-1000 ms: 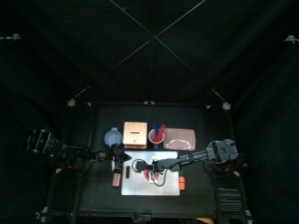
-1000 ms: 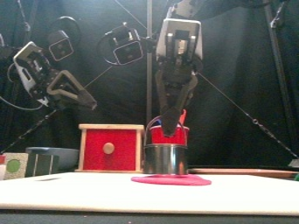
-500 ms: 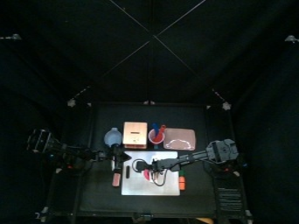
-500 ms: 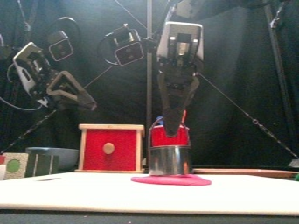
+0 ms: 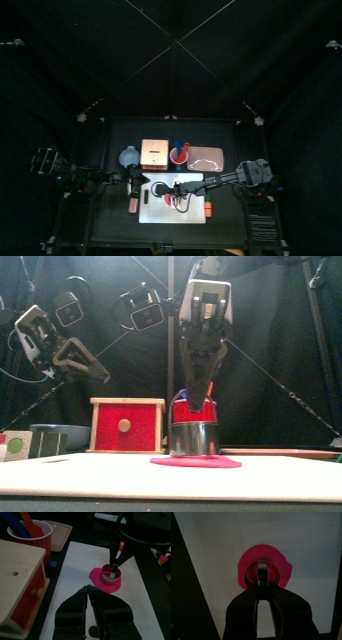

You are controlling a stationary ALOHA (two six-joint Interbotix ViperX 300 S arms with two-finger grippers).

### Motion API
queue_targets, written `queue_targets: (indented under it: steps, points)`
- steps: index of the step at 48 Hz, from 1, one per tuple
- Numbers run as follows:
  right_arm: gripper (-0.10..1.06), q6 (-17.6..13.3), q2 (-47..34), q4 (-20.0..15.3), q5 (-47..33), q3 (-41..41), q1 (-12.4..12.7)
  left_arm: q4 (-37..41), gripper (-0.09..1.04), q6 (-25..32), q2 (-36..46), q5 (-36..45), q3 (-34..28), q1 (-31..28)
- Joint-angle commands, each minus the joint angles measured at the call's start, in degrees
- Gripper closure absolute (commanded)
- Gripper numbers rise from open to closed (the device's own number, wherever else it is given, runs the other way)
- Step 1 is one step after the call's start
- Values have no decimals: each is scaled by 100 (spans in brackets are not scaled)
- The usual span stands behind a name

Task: Get the cutter from the drawer then cut the dough then place the extra dough in the bowl
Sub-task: Cut the dough

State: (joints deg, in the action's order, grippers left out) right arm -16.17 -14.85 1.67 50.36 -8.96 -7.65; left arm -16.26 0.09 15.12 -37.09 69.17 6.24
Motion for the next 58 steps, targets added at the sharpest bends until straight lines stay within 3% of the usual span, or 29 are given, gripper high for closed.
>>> queue_targets:
  steps: [1,12,28,38,47,58]
  points:
    - [39,0,202,-26,-26,88,18,0,41,9,26,-53,-62,9]
    - [21,-9,220,-53,-26,105,9,0,41,0,26,-53,-70,18]
    - [19,-26,387,220,-123,185,0,9,41,0,26,-53,-132,26]
    - [19,-35,932,202,-984,-281,26,53,41,18,53,-53,-237,26]
    - [19,-35,1529,62,-2074,-1169,44,62,41,18,123,-185,-290,35]
    - [19,9,2224,290,-3524,-2417,88,105,41,44,105,-299,-457,26]
